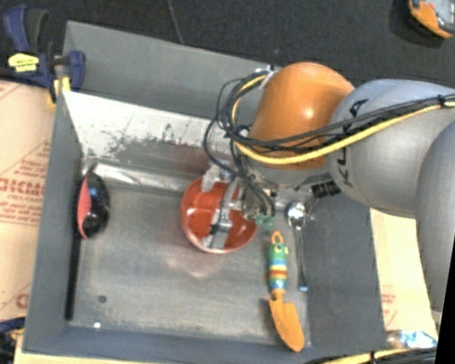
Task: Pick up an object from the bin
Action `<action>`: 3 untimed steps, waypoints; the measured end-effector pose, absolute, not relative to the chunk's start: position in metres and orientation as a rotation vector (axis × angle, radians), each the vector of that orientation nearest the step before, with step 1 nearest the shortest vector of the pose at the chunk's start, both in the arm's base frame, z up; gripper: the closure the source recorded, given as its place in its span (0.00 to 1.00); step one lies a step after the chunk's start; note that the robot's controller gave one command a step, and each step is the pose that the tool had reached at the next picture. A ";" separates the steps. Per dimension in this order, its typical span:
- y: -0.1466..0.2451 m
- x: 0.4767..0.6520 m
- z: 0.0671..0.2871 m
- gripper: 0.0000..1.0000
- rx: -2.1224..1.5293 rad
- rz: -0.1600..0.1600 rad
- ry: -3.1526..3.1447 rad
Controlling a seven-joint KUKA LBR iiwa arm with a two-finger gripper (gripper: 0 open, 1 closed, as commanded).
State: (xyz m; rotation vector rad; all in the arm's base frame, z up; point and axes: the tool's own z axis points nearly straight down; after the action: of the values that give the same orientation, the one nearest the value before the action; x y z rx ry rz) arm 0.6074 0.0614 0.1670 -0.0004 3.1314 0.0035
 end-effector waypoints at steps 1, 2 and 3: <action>0.061 0.636 0.122 0.00 -0.055 0.008 3.117; 0.037 0.661 0.080 0.00 -0.118 0.005 3.106; 0.047 0.646 0.096 0.00 -0.120 0.004 3.119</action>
Offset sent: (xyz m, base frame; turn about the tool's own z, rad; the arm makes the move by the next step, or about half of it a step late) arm 0.0459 -0.0244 -0.0970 -0.0770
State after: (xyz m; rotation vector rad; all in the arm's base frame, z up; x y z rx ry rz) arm 0.6464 0.0467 0.0958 -0.1204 3.1192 0.0041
